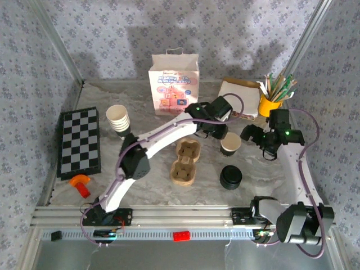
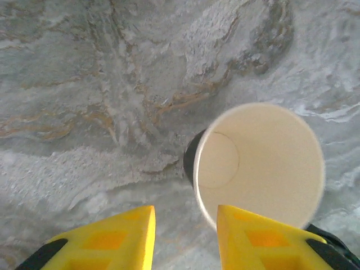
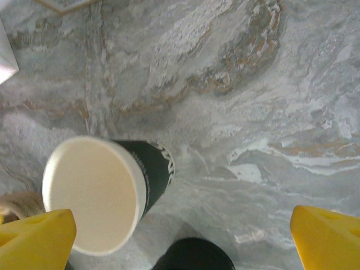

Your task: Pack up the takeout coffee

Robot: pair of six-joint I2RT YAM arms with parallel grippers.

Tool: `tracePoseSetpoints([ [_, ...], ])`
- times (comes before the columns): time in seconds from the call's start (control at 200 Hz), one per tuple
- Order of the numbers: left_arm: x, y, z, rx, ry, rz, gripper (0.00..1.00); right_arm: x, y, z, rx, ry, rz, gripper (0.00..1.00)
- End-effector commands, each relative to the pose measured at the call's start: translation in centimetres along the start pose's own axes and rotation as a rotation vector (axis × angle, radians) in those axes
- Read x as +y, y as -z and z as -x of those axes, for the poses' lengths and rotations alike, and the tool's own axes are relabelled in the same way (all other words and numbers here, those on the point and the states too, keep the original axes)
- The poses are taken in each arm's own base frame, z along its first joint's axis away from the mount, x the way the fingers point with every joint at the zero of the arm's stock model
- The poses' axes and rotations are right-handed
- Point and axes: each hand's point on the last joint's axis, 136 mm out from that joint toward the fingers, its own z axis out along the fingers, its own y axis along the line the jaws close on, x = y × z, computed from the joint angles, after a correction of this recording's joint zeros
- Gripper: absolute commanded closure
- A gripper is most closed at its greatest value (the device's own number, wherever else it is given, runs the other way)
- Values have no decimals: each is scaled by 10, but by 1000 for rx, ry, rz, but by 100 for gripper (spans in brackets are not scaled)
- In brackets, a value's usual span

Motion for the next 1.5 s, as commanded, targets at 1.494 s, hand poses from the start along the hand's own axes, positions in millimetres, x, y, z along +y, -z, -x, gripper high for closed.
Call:
tracePoseSetpoints([
  [1.494, 37, 84, -48, -279, 176, -92, 61, 14, -34, -147, 345, 251, -124, 24],
])
